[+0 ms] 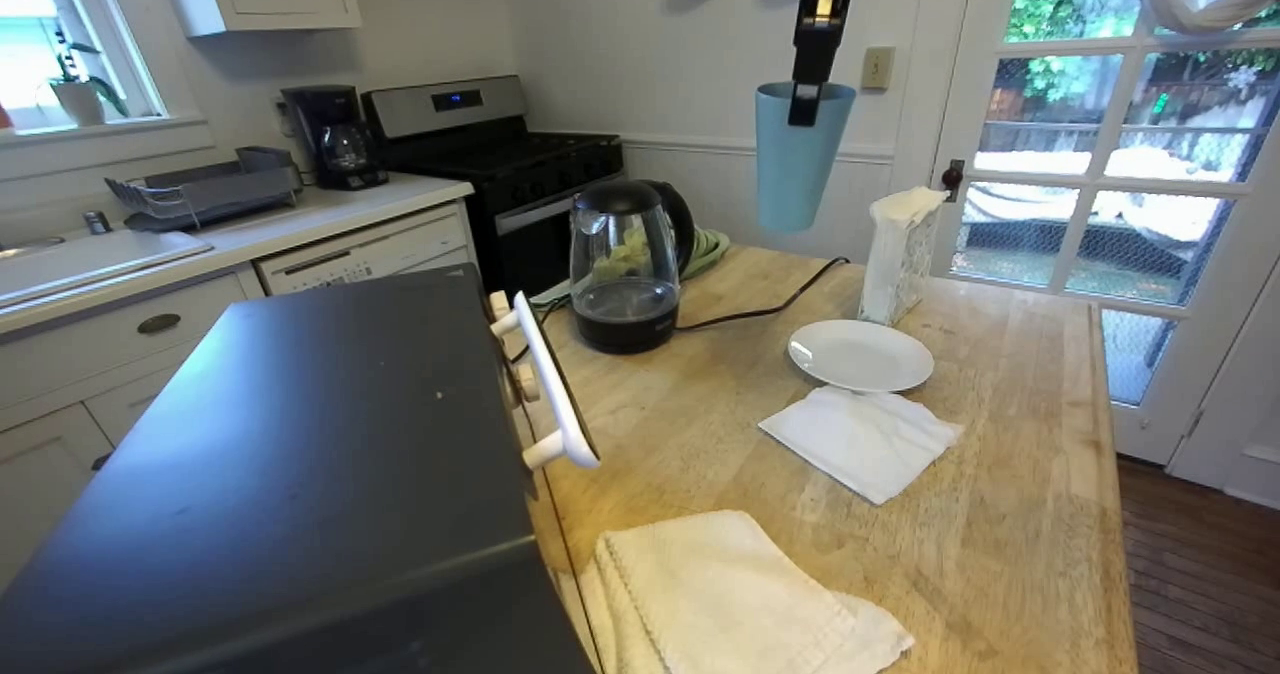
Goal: Pick up the blue cup and put it on the black oven
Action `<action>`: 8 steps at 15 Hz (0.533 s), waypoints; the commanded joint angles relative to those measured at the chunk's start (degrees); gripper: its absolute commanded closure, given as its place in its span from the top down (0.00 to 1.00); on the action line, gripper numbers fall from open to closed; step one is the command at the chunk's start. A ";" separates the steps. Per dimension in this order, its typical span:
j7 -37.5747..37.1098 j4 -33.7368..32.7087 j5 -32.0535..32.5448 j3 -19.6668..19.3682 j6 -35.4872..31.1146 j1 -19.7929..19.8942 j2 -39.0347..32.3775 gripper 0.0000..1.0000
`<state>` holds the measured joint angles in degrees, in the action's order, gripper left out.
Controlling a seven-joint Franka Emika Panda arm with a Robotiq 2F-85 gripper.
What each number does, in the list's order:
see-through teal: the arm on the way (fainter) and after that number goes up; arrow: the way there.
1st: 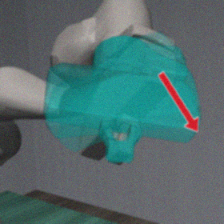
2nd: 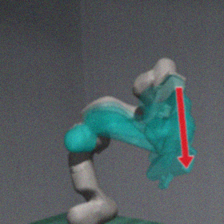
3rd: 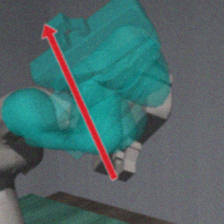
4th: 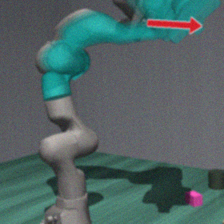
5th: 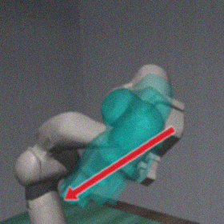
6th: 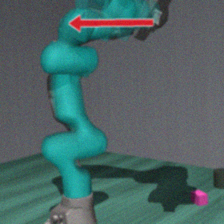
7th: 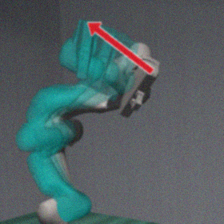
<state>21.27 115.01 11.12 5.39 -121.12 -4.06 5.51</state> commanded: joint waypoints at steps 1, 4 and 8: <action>11.83 4.44 -4.93 -0.63 3.62 -2.54 7.35 0.01; 11.80 2.56 -5.13 -0.74 5.34 -3.04 5.96 0.04; 17.20 2.85 -7.31 -2.06 6.74 -2.94 6.24 0.04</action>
<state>38.56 118.00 3.74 3.55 -114.54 -6.73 11.79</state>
